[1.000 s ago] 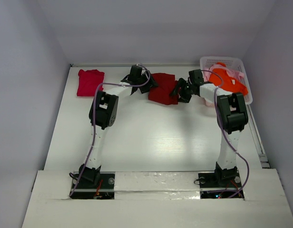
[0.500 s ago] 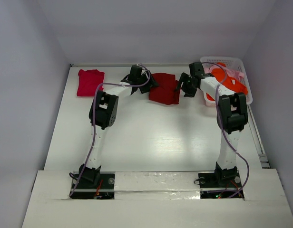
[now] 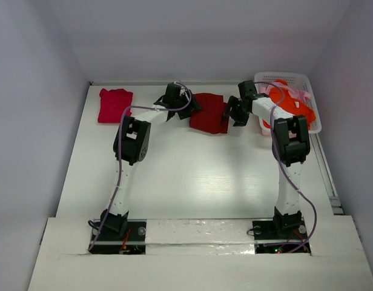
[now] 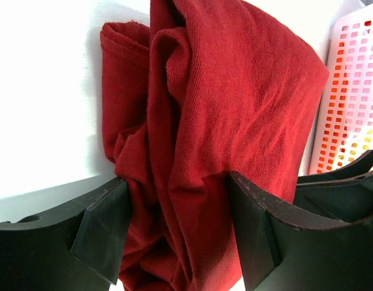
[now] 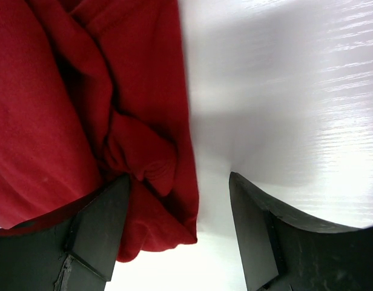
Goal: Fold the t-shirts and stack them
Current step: Fold the tshirt
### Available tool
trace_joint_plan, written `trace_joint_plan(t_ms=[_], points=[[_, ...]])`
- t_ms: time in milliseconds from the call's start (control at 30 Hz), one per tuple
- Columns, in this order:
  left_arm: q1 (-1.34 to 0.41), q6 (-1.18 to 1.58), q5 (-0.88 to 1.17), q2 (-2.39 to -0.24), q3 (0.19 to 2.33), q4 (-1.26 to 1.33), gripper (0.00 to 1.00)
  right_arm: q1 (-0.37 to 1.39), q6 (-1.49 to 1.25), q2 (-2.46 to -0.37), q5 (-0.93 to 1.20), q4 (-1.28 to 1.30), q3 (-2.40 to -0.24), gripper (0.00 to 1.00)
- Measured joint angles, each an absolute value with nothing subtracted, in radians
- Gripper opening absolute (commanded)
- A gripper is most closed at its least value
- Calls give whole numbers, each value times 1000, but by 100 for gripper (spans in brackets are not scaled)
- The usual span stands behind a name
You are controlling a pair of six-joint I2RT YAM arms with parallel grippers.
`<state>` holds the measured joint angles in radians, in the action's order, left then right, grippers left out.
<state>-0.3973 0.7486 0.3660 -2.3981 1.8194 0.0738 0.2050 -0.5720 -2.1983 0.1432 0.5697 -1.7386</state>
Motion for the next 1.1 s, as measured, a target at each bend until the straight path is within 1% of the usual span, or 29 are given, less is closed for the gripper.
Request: trace_joint_plan(t_ms=[500,833,1100], points=[[-397,749,369,-2398,1815,81,60,205,-625,-2199,284,511,-1719,71],[-397,749,370,-2394,1806,91,60,205,-686,-2199,343,449,-1686,69],[-397,748,370,-2392,1800,99,60,205,-702,-2199,348,438,-1684,68]])
